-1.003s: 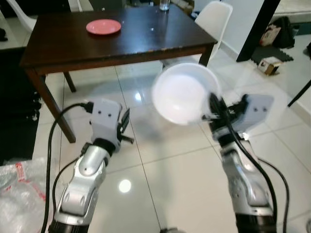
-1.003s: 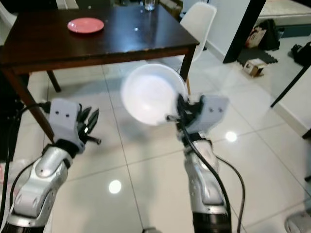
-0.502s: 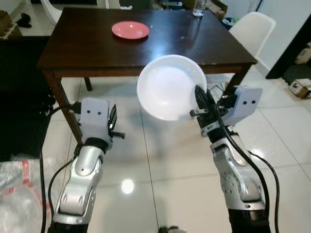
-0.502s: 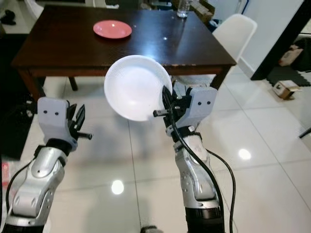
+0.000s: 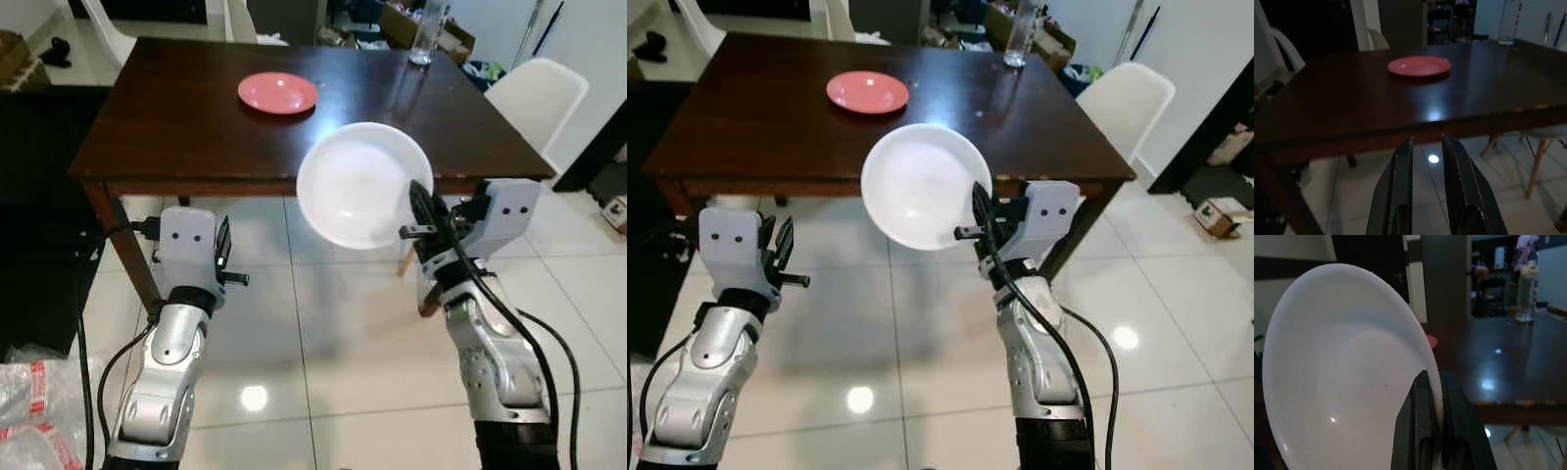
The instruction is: Setting the table
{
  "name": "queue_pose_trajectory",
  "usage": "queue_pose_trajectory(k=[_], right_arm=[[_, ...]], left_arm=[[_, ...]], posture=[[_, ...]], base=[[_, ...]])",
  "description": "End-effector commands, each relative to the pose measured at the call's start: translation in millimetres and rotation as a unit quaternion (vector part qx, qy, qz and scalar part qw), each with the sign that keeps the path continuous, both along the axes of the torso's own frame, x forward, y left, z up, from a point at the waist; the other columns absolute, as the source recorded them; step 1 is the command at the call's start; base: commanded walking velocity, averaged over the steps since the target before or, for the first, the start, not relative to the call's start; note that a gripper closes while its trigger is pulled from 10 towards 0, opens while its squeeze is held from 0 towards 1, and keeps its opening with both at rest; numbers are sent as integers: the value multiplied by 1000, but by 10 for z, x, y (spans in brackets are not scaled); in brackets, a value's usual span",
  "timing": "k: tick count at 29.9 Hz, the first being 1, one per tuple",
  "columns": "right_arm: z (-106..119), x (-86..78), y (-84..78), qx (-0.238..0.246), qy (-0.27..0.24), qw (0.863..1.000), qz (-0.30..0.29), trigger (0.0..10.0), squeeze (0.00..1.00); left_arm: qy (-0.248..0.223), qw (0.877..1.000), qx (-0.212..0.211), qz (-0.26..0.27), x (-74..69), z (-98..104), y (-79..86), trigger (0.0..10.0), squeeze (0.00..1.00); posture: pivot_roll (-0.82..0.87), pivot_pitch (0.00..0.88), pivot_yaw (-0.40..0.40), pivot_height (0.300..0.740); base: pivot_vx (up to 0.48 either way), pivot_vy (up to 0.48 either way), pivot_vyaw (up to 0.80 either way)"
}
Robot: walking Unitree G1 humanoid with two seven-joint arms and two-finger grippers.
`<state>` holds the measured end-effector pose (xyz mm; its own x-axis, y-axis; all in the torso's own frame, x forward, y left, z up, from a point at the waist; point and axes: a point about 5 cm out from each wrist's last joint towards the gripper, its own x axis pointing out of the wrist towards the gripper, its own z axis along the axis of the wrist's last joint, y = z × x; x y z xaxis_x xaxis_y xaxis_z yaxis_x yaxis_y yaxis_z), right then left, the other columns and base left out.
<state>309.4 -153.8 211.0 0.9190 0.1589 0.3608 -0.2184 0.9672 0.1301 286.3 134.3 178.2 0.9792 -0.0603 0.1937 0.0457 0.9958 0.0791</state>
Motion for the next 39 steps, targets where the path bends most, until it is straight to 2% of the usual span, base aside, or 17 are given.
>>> queue_pose_trajectory(k=[1, 10, 39], right_arm=[[-11, -1, -111, 9, 4, 1000, -17, 10000, 0], [-9, -12, -273, 17, 7, 999, -45, 10000, 0], [-18, -13, -280, 21, 11, 999, -43, 10000, 0]], left_arm=[[2, 1000, 4, -5, -14, -25, -30, 10000, 0], [-4, 1000, 6, -17, 24, 8, -85, 10000, 0], [-7, 1000, 7, -20, 37, 10, -93, 10000, 0]], posture=[[-32, 1, -7, 740], [-46, 6, 13, 740], [-46, 8, 17, 740]], base=[[480, 0, 0], [480, 0, 0], [480, 0, 0]])
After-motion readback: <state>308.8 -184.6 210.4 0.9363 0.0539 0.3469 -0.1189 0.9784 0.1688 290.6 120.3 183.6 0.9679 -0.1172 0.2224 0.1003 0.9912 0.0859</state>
